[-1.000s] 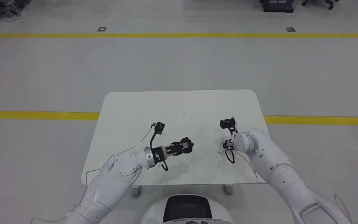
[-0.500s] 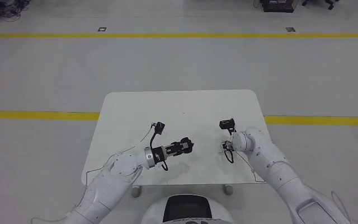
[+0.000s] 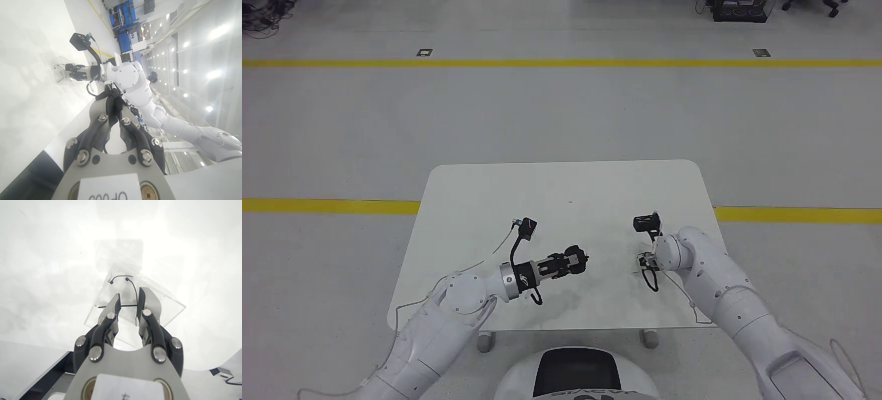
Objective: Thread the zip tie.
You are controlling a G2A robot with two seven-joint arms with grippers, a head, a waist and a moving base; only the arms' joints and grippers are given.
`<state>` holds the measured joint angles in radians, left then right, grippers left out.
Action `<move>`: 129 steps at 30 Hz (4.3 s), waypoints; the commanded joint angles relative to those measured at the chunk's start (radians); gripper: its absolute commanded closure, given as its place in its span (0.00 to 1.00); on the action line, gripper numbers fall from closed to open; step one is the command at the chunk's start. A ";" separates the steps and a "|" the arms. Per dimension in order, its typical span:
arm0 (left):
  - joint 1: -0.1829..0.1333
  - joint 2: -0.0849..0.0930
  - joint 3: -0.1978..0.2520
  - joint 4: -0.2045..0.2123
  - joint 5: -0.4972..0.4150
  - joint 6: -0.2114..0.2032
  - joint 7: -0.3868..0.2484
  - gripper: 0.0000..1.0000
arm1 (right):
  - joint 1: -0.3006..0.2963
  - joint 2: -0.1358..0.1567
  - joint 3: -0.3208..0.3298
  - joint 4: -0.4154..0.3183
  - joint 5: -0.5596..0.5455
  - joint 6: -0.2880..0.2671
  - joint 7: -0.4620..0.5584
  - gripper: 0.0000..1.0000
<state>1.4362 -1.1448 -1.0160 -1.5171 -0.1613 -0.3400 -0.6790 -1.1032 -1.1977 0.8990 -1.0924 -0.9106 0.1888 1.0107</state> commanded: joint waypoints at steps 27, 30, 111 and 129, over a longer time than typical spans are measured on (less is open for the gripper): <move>0.000 0.000 0.000 0.000 0.000 0.000 0.000 1.00 | -0.014 -0.009 0.010 -0.008 -0.037 -0.022 -0.008 0.91; 0.000 0.000 0.000 0.000 0.000 0.000 0.000 1.00 | -0.008 -0.013 0.006 0.003 -0.038 -0.020 -0.008 1.00; 0.000 0.000 0.000 0.000 0.000 0.000 0.000 1.00 | -0.663 0.215 0.206 -0.606 0.335 -0.529 -1.284 1.00; 0.000 0.000 0.000 0.000 0.000 0.000 0.000 1.00 | -0.635 0.213 0.162 -0.604 0.334 -0.529 -1.381 1.00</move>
<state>1.4362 -1.1448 -1.0160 -1.5171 -0.1613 -0.3400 -0.6790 -1.7405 -0.9823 1.0683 -1.6972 -0.5685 -0.3400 -0.3316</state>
